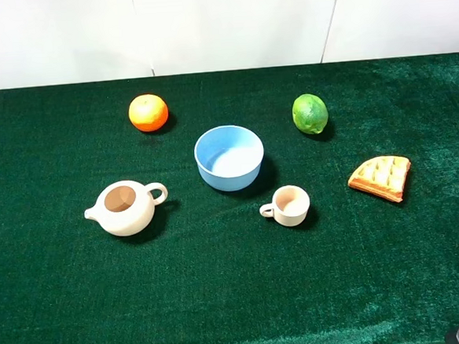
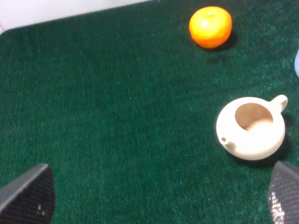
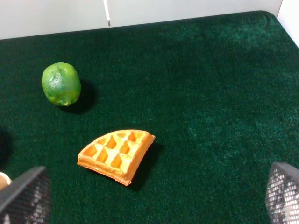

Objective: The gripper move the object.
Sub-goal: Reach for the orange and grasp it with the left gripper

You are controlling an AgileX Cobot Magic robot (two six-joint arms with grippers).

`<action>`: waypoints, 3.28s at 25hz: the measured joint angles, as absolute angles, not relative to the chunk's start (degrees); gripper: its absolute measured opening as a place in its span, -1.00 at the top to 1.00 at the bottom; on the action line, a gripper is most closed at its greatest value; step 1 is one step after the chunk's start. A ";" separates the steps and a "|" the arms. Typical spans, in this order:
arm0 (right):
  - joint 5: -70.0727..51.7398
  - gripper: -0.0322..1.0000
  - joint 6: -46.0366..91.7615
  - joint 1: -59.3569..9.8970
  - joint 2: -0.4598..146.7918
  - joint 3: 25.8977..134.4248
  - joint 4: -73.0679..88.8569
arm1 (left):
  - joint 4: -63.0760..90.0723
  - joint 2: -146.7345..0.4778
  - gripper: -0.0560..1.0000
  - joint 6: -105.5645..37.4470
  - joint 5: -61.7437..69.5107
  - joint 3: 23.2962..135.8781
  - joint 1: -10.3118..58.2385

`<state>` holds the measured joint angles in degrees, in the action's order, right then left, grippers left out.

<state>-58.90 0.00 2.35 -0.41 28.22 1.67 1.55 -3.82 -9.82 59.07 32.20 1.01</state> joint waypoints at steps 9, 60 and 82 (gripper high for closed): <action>-58.90 -0.40 0.00 2.35 -0.41 28.22 1.67 | 0.66 -23.06 -0.85 -9.65 58.63 39.61 1.01; -58.90 -0.40 0.00 2.35 -0.41 28.22 1.67 | -1.43 -101.89 -0.85 -9.04 55.63 87.81 15.20; -58.90 -0.40 0.00 2.35 -0.41 28.22 1.67 | -1.05 -120.77 -0.85 -9.02 47.00 92.26 16.29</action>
